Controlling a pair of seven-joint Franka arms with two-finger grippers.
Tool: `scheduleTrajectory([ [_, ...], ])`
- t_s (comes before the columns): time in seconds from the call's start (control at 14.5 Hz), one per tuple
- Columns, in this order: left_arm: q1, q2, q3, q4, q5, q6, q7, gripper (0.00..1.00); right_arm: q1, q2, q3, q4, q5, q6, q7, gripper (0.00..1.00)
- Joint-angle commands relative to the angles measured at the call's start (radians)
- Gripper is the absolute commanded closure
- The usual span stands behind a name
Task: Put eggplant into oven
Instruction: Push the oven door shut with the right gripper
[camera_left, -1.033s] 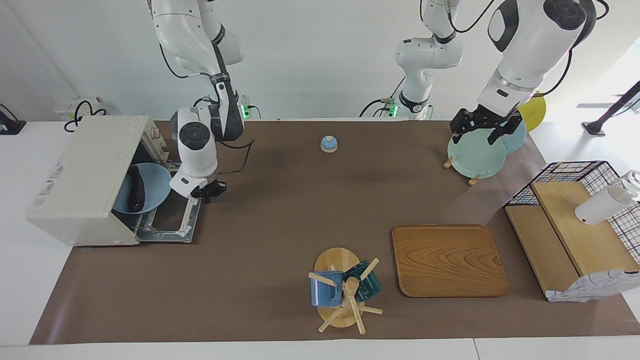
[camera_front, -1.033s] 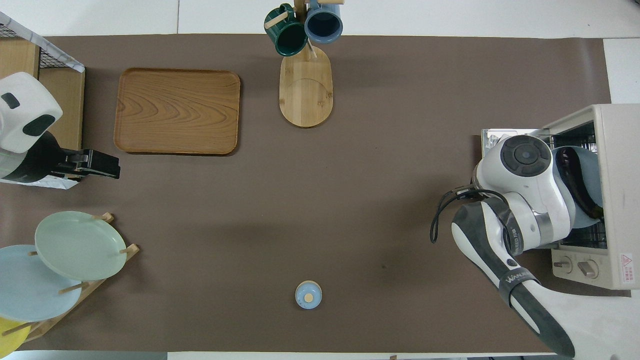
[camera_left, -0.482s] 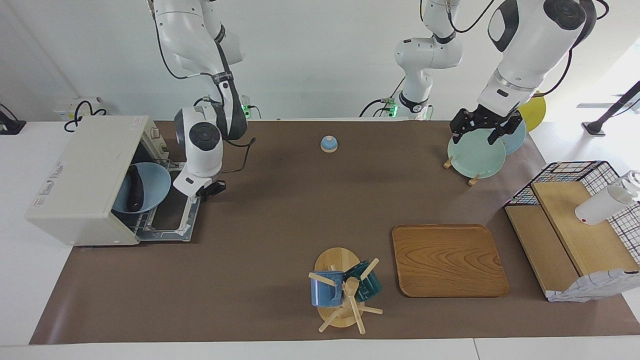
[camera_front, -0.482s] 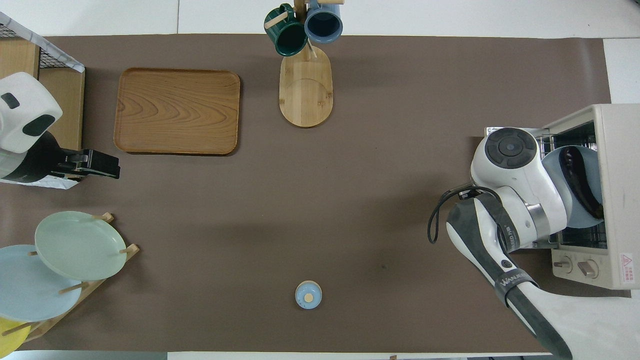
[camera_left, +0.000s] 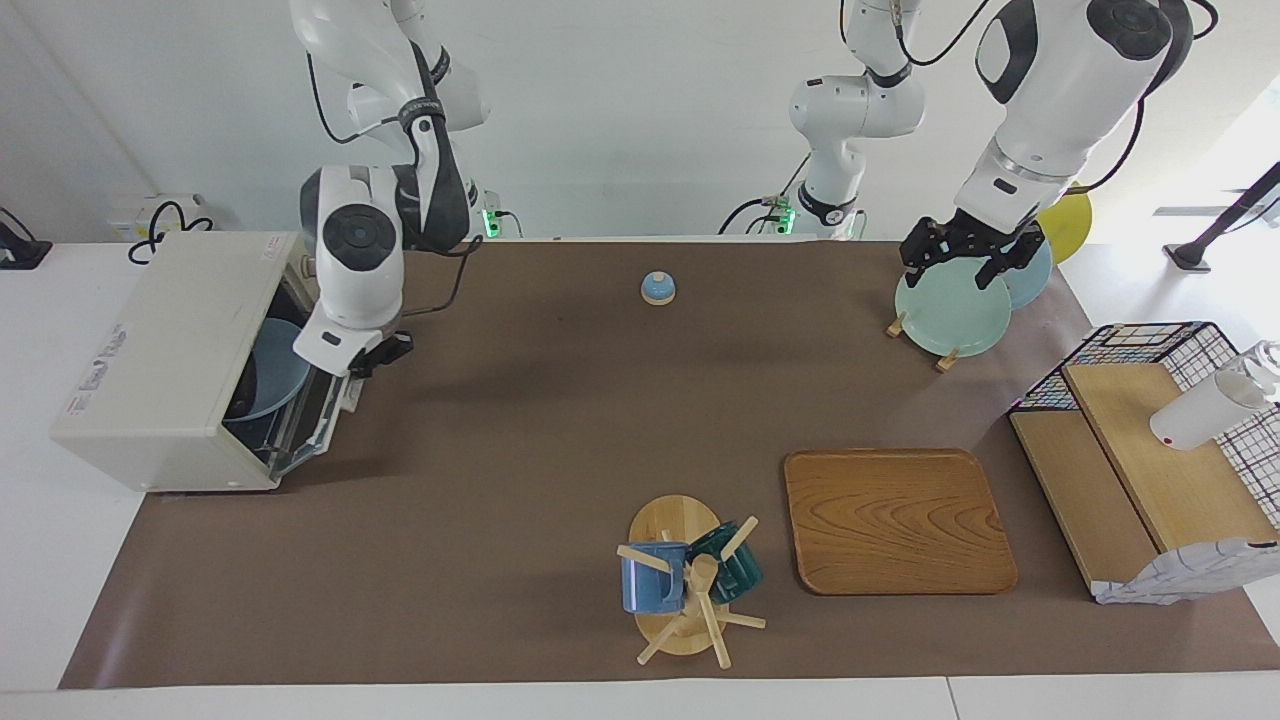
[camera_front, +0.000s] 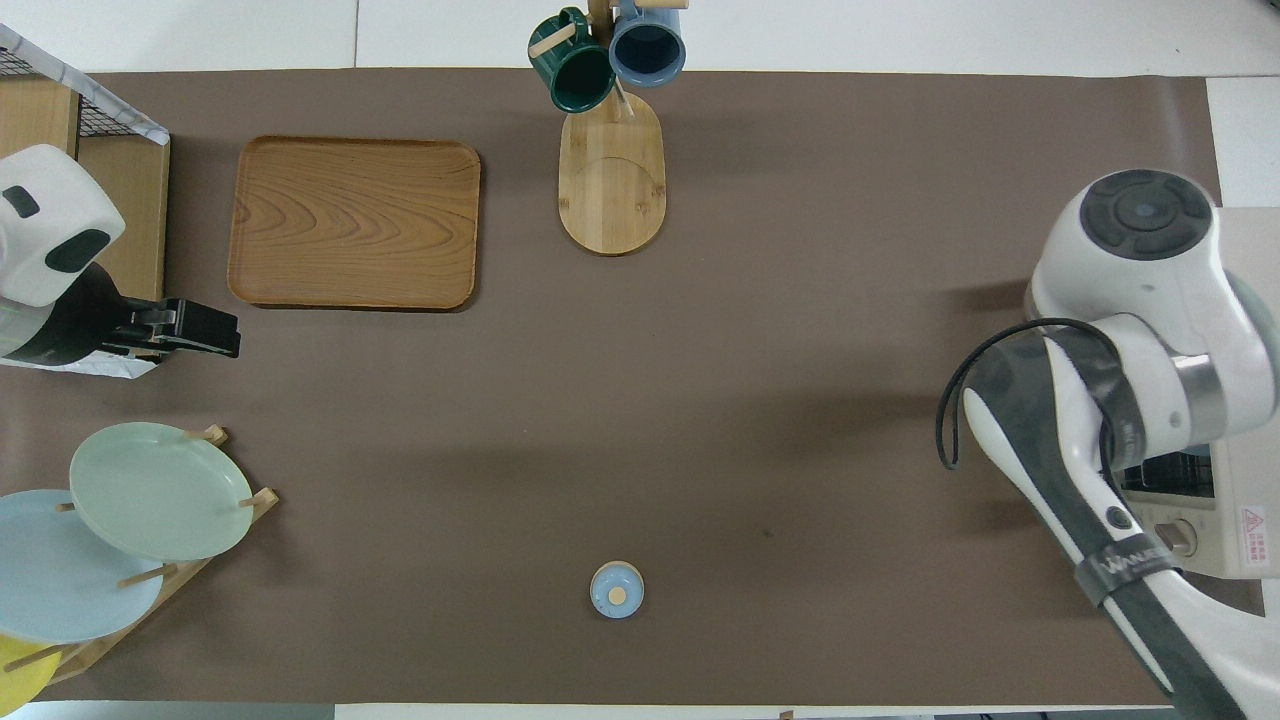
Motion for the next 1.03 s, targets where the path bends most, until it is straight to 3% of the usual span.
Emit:
scheduleTrajectory([
  [0.0,0.016,0.002,-0.008,0.014,-0.013,-0.015,0.010,0.00,-0.086,-0.011,-0.015,0.023,-0.024,0.001,-0.093,1.00],
  [0.41,0.016,0.002,-0.007,0.014,-0.013,-0.015,0.010,0.00,-0.140,-0.019,-0.015,0.022,-0.011,-0.008,-0.144,1.00],
  [0.83,0.016,0.004,-0.007,0.014,-0.013,-0.015,0.010,0.00,-0.141,-0.135,-0.015,0.029,0.140,-0.056,-0.147,1.00],
  [0.96,0.016,0.002,-0.008,0.014,-0.013,-0.015,0.010,0.00,-0.141,-0.138,-0.012,0.072,0.175,-0.100,-0.147,1.00],
])
